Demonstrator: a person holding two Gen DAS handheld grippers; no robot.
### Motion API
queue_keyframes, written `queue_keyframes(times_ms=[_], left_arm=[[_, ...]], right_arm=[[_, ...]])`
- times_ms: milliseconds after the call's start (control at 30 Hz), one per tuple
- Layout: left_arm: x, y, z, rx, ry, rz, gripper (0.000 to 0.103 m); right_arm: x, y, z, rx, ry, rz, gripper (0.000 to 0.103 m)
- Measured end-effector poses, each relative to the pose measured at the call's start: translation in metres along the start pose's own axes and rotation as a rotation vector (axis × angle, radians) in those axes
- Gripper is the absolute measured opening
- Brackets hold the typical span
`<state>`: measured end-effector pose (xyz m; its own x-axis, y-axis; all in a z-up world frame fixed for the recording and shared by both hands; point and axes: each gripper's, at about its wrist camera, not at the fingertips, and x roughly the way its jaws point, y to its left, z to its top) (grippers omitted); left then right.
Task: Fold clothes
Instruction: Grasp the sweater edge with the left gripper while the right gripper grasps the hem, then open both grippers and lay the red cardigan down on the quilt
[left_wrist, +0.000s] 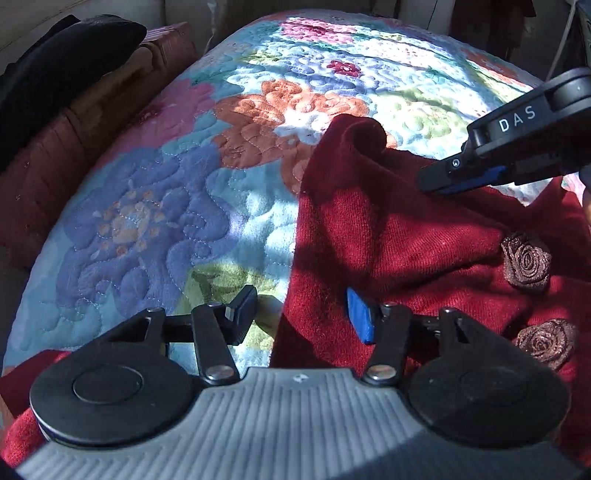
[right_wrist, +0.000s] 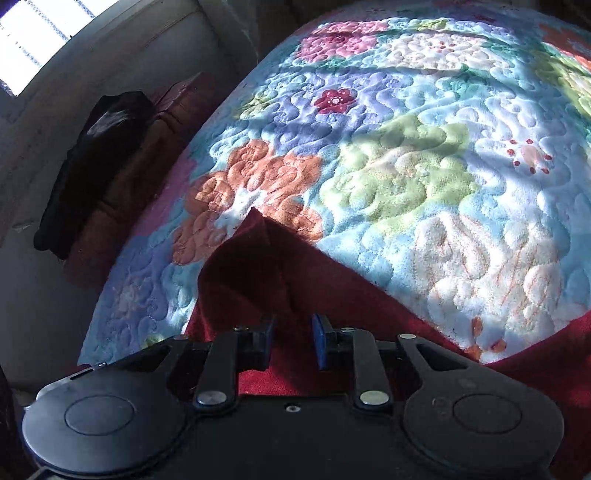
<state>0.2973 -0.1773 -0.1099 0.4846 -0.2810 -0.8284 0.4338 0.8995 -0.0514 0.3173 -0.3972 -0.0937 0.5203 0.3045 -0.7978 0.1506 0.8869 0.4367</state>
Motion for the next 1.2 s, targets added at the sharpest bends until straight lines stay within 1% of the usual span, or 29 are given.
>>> queue_keyframes(times_ms=[67,133,167,200,233,333,400,467,533,600,633,667,700,767,800,833,867,933,1000,1100,1200], left_arm=[[-0.002,0.002,-0.002,-0.006,0.002,-0.004,0.053],[-0.004,0.003,-0.003,-0.007,0.005,-0.002,0.053],[-0.006,0.003,-0.003,-0.009,0.005,-0.001,0.053],[-0.009,0.004,-0.004,-0.01,-0.001,0.002,0.053],[-0.012,0.005,-0.006,-0.012,-0.009,0.006,0.053],[-0.023,0.01,-0.009,-0.023,-0.035,0.041,0.052],[-0.031,0.014,-0.012,-0.027,-0.051,0.064,0.052],[-0.038,0.017,-0.016,-0.035,-0.06,0.073,0.052],[-0.044,0.021,-0.023,-0.051,-0.062,0.067,0.052],[-0.051,0.024,-0.031,-0.072,-0.062,0.055,0.053],[-0.055,0.025,-0.035,-0.082,-0.062,0.051,0.053],[-0.06,0.026,-0.041,-0.092,-0.066,0.048,0.054],[-0.066,0.025,-0.045,-0.099,-0.071,0.044,0.054],[-0.079,0.024,-0.056,-0.111,-0.082,0.032,0.057],[-0.087,0.023,-0.063,-0.117,-0.081,0.027,0.058],[-0.094,0.022,-0.07,-0.119,-0.071,0.029,0.065],[-0.101,0.02,-0.077,-0.12,-0.055,0.044,0.069],[-0.12,0.016,-0.094,-0.103,-0.024,0.094,0.069],[-0.144,0.014,-0.115,-0.089,-0.004,0.156,0.069],[-0.184,0.018,-0.144,-0.118,-0.016,0.228,0.069],[-0.224,0.025,-0.171,-0.192,-0.058,0.267,0.069]], right_arm=[[0.008,0.001,0.003,0.0,-0.006,-0.014,0.027],[0.017,0.004,0.002,-0.005,0.026,0.004,0.029],[0.02,0.006,0.0,-0.007,0.044,0.015,0.024],[0.022,0.012,-0.002,-0.034,0.046,0.011,0.005],[0.019,0.019,-0.004,-0.088,0.023,-0.02,0.004],[0.008,0.039,-0.005,-0.255,-0.081,-0.15,0.003],[-0.001,0.045,0.001,-0.326,-0.171,-0.253,0.003],[-0.008,0.046,0.009,-0.371,-0.233,-0.313,0.003],[-0.012,0.04,0.021,-0.347,-0.245,-0.307,0.003],[-0.016,0.031,0.028,-0.257,-0.228,-0.285,0.005],[-0.02,0.028,0.026,-0.207,-0.229,-0.282,0.01],[-0.026,0.025,0.021,-0.165,-0.237,-0.281,0.02],[-0.032,0.023,0.011,-0.128,-0.241,-0.264,0.032],[-0.05,0.018,-0.014,-0.063,-0.232,-0.207,0.046],[-0.061,0.016,-0.028,-0.037,-0.222,-0.177,0.047],[-0.072,0.012,-0.043,-0.01,-0.205,-0.143,0.047],[-0.082,0.008,-0.058,0.015,-0.184,-0.106,0.048],[-0.108,-0.001,-0.099,0.067,-0.146,-0.012,0.048],[-0.135,-0.008,-0.143,0.109,-0.128,0.048,0.051],[-0.165,-0.008,-0.194,0.125,-0.103,0.092,0.053],[-0.195,0.005,-0.228,0.053,-0.073,0.084,0.055]])
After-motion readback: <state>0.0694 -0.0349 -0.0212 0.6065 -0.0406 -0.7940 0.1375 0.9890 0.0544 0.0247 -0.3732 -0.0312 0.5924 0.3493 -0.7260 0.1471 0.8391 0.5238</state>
